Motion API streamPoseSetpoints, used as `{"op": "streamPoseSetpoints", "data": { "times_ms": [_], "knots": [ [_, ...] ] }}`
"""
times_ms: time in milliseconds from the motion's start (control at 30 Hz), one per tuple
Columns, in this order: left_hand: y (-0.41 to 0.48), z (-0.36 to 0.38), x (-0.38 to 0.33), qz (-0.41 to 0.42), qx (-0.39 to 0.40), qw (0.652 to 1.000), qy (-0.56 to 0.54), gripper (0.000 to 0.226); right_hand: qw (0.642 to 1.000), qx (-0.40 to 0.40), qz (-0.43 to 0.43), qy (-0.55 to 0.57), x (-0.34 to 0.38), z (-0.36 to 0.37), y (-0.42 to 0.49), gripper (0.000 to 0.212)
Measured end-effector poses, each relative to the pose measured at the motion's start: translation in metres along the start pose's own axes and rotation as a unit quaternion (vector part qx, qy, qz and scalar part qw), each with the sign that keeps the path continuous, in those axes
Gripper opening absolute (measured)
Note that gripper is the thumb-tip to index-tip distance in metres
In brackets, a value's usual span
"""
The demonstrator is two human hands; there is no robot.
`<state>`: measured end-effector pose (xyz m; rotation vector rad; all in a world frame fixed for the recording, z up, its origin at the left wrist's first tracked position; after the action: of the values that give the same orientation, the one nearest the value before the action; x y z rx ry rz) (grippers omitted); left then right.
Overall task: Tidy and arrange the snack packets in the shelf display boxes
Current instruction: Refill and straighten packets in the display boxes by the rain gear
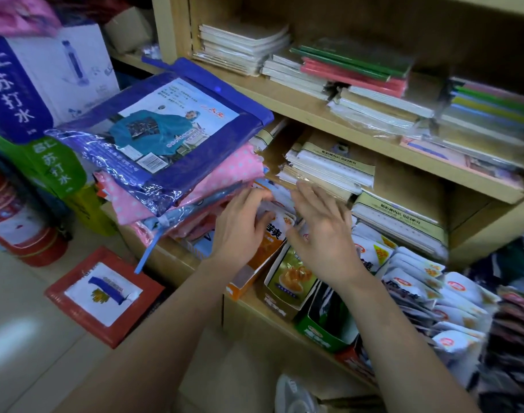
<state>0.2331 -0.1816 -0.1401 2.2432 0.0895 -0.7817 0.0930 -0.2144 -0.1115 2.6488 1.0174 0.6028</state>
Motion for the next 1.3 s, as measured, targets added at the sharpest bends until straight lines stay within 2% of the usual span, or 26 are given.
{"op": "streamPoseSetpoints", "data": {
  "times_ms": [100,200,333,400,500,567,667,833,900,1000,1067,1133,1200,1233,1267,1300],
  "knots": [
    [-0.001,-0.001,0.008,-0.044,0.002,0.999,-0.026,0.033,0.994,0.089,0.009,-0.058,-0.002,0.015,-0.005,0.076],
    [0.000,-0.002,0.015,-0.056,0.027,0.998,-0.013,0.039,0.997,0.071,0.020,-0.037,-0.002,0.008,-0.005,0.079],
    [-0.004,-0.007,0.018,-0.040,0.047,0.998,0.000,0.041,0.989,0.132,0.007,-0.063,0.002,0.020,-0.008,0.083],
    [-0.006,-0.012,0.014,-0.024,0.041,0.999,-0.006,0.038,0.991,0.118,0.006,-0.057,0.001,0.018,-0.008,0.080],
    [-0.005,-0.017,0.007,0.009,0.024,1.000,-0.011,0.034,0.998,0.056,0.004,-0.027,0.000,0.005,-0.007,0.069],
    [-0.004,-0.011,0.004,0.036,0.039,0.999,0.002,0.039,1.000,0.012,0.008,-0.014,-0.007,-0.004,-0.005,0.057],
    [-0.006,0.002,0.005,0.053,0.078,0.995,0.016,0.047,0.999,-0.006,0.031,-0.008,-0.019,-0.007,-0.002,0.045],
    [-0.006,0.012,0.009,0.011,0.118,0.992,-0.034,0.052,0.999,0.020,0.038,0.024,-0.028,-0.005,0.001,0.049],
    [-0.008,0.009,0.011,-0.017,0.134,0.990,-0.032,0.058,0.996,0.038,0.033,0.071,-0.028,-0.008,0.001,0.053],
    [-0.016,0.001,0.012,-0.069,0.194,0.977,-0.051,0.074,0.982,0.018,0.063,0.175,-0.036,-0.030,-0.005,0.054],
    [-0.023,-0.007,0.015,-0.088,0.233,0.968,-0.034,0.079,0.978,-0.002,0.093,0.188,-0.047,-0.047,-0.010,0.046],
    [-0.032,-0.017,0.029,-0.105,0.264,0.956,0.072,0.069,0.983,-0.010,0.107,0.152,-0.057,-0.057,-0.015,0.039],
    [-0.042,-0.032,0.039,-0.123,0.255,0.943,0.176,0.040,0.987,-0.005,0.120,0.103,-0.068,-0.058,-0.018,0.039],
    [-0.046,-0.038,0.042,-0.130,0.232,0.945,0.192,0.023,0.987,0.003,0.133,0.087,-0.074,-0.055,-0.019,0.040],
    [-0.049,-0.044,0.042,-0.138,0.210,0.949,0.193,0.017,0.985,0.016,0.150,0.085,-0.080,-0.051,-0.020,0.043],
    [-0.051,-0.047,0.041,-0.141,0.190,0.952,0.196,0.023,0.982,0.032,0.166,0.090,-0.084,-0.046,-0.021,0.045]
  ]
}}
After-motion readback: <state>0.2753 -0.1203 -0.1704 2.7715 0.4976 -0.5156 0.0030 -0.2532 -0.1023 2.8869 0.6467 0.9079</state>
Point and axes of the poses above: each hand's wrist, its own y-axis towards the middle knuckle, its own z-axis out of the palm, x = y × z, the point moved 9 cm from there along y, towards the middle knuckle, and after that the axes turned 4 degrees about -x, right-handed, at the moved point
